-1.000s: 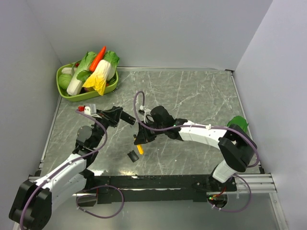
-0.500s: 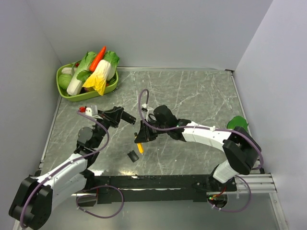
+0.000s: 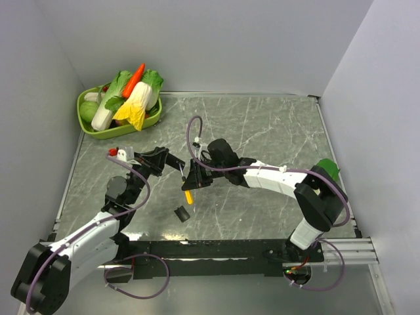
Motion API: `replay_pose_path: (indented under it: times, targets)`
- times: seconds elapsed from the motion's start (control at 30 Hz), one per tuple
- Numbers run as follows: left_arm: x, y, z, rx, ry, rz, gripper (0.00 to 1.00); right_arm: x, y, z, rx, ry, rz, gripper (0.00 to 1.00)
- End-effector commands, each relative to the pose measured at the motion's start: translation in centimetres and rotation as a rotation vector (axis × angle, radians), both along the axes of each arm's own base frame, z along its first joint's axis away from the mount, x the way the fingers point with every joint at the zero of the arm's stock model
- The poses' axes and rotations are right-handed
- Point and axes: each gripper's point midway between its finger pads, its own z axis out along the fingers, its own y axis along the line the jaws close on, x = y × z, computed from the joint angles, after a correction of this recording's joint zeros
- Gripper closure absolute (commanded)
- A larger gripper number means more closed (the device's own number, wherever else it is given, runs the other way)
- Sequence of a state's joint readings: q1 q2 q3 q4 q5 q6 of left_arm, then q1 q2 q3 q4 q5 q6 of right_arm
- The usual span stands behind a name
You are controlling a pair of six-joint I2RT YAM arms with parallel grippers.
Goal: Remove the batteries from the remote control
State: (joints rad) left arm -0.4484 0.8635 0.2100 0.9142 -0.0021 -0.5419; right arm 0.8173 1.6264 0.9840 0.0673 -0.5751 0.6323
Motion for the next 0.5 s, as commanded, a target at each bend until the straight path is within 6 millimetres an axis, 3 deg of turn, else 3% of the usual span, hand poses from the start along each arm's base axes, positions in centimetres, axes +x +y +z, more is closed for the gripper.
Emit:
replay_pose_path:
  times: [0.0, 0.47]
  targets:
    - [-0.82, 0.01, 2.51, -0.034, -0.088, -0.012, 0.99, 0.86, 1.38, 2.08, 0.072, -0.005, 0.007, 1.00]
    - [-1.72, -0.74, 2.45, -0.018, -0.113, -0.055, 0.99, 1.54, 1.80, 2.68, 0.099, 0.045, -0.019, 1.00]
